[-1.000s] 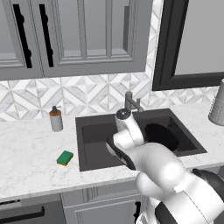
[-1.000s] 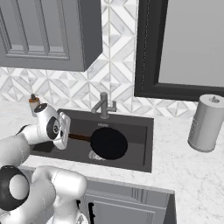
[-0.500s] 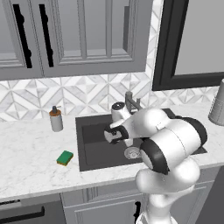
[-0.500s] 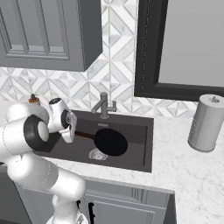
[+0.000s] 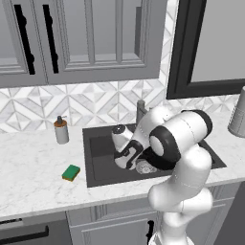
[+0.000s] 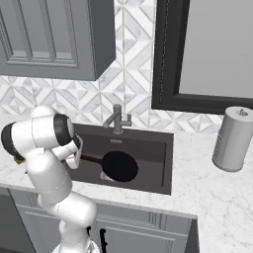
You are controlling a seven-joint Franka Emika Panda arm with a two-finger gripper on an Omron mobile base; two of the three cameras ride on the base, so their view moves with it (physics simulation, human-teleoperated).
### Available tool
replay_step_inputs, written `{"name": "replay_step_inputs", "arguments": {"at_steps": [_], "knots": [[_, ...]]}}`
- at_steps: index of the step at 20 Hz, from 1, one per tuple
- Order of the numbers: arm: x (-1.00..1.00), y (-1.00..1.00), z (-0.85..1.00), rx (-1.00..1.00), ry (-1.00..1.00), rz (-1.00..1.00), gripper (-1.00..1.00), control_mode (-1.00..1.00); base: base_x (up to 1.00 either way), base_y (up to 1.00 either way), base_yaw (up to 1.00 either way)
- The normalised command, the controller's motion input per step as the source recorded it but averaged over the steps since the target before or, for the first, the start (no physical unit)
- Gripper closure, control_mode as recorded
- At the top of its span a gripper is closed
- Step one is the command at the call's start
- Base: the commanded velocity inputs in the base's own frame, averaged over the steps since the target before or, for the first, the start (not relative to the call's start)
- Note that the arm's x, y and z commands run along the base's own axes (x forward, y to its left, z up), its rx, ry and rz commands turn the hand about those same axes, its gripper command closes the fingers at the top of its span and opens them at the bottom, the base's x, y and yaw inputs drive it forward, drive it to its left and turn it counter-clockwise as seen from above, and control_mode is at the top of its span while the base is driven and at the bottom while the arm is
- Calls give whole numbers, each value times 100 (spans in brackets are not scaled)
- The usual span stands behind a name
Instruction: Pick the pan and sponge and place them into the sink. Then turn on the water.
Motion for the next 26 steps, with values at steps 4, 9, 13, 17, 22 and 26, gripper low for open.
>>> {"name": "replay_step_inputs", "arguments": {"at_steps": [4, 9, 13, 17, 22, 26], "knots": [[17, 0, -48, 0, -3, 0, 100, -100, 0, 0, 0], [57, 0, -40, 0, 1, 4, 100, -100, 0, 0, 0], [42, 0, -43, -1, 3, 7, 100, -100, 0, 0, 0], [48, 0, -51, -1, 2, 5, 100, -100, 0, 0, 0], [47, 1, -60, -4, 0, 6, 100, -100, 0, 0, 0], [38, 4, -71, -5, 0, 7, 100, -100, 0, 0, 0]]}}
